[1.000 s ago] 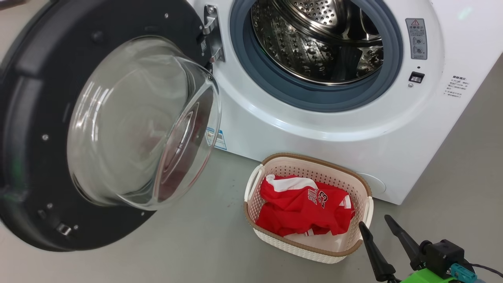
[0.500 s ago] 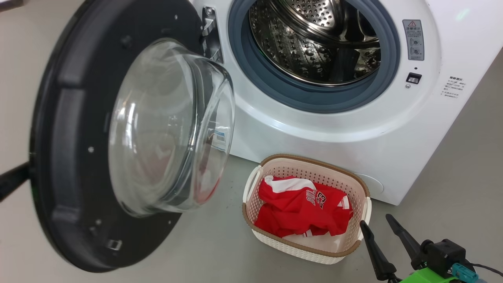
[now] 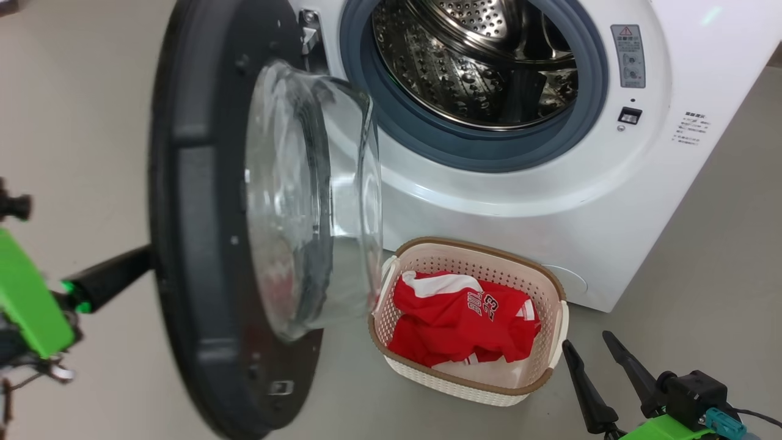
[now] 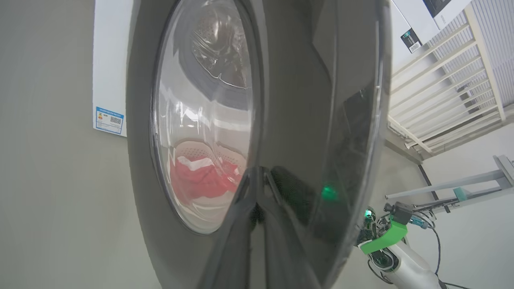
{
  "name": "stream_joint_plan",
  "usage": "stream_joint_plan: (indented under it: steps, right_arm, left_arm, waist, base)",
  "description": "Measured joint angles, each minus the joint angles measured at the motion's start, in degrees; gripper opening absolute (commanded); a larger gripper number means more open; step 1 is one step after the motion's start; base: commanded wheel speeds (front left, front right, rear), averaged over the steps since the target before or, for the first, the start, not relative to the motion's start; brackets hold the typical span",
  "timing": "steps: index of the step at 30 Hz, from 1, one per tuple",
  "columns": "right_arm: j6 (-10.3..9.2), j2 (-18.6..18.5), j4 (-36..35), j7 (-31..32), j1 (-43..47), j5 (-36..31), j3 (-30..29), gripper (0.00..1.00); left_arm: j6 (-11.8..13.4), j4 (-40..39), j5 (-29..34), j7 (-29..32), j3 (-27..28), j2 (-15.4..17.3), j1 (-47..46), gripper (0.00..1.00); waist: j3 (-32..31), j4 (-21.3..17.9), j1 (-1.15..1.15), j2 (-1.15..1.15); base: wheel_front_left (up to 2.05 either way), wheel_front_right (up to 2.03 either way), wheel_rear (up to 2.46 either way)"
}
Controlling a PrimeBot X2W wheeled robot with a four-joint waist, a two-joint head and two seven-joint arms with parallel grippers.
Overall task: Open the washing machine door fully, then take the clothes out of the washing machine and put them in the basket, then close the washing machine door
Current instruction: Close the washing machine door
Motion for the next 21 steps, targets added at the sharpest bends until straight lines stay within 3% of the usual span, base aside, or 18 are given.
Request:
stream_joint_plan:
  steps: [9,21]
  right_arm:
    - [0.0,0.1,-0.2,0.0,0.0,-0.1,-0.2,1.0]
    - [0.0,0.1,-0.3,0.0,0.0,-0.4,-0.3,1.0]
  left_arm:
    - [0.0,-5.0,0.1,-5.1,-6.3,-1.2,-0.4,0.0]
    - [0.0,-3.7,0.0,-12.6,-11.1,0.1,-1.6,0.0]
  waist:
    - [0.5,-1.4,0.0,0.0]
    - [0.9,-2.7,0.0,0.0]
  base:
    - [0.0,0.0,0.0]
    - [0.0,0.0,0.0]
